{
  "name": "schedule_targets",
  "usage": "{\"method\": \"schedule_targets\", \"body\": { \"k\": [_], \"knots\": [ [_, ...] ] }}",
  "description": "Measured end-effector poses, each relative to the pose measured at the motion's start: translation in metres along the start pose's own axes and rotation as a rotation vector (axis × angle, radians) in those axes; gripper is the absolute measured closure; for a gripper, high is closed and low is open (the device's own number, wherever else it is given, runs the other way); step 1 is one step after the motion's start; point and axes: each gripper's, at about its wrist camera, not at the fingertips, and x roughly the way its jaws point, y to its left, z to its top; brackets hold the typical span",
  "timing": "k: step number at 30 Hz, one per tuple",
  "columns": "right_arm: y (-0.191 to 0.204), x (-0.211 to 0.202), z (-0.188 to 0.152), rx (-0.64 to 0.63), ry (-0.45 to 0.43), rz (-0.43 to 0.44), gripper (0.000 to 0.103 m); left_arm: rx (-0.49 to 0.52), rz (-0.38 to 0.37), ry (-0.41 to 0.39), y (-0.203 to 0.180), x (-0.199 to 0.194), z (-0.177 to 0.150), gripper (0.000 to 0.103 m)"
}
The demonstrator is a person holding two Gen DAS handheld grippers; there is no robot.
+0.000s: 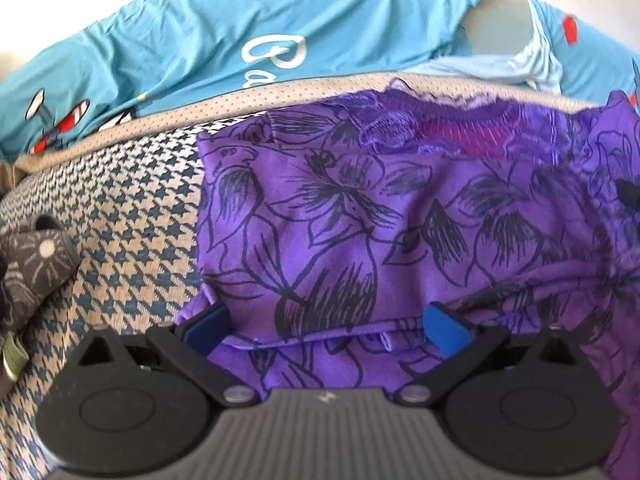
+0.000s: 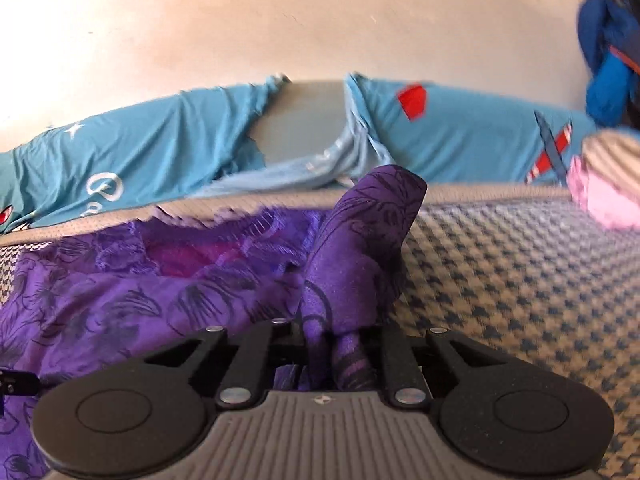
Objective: Fold clothes
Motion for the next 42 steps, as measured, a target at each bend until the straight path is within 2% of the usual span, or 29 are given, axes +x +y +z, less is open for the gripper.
{"method": "schedule_targets", "body": {
  "k": [4,8,14,23,29,35,39,42],
  "knots": [
    [0.024,-0.011,0.006,-0.081,-0.055,0.018,0.089,-0.063,-0.029,-0.002,0.016,-0.006,0.004,0.000],
    [0.046,-0.017,0.010,-0.145,-0.090,0.045,0.089,-0.100,-0.017,-0.005,0.031,-0.009,0.006,0.000],
    [0.077,-0.022,0.018,-0.163,-0.114,0.095,0.089,-0.150,-0.002,-0.005,0.058,-0.011,0.006,0.000],
    [0.148,-0.034,0.022,-0.271,-0.187,0.204,0.090,-0.248,0.023,-0.006,0.099,-0.012,0.005,0.000],
    [0.200,-0.038,0.010,-0.358,-0.215,0.290,0.090,-0.311,0.053,-0.006,0.126,-0.013,0.003,0.000],
    [0.239,-0.026,-0.018,-0.441,-0.162,0.354,0.089,-0.367,0.108,0.005,0.151,-0.012,0.001,0.000],
    [0.250,-0.015,-0.029,-0.468,-0.118,0.385,0.081,-0.404,0.123,0.017,0.162,-0.011,-0.003,0.000],
    [0.252,-0.010,-0.033,-0.487,-0.093,0.419,0.066,-0.430,0.130,0.020,0.168,-0.011,-0.005,0.000]
  ]
}}
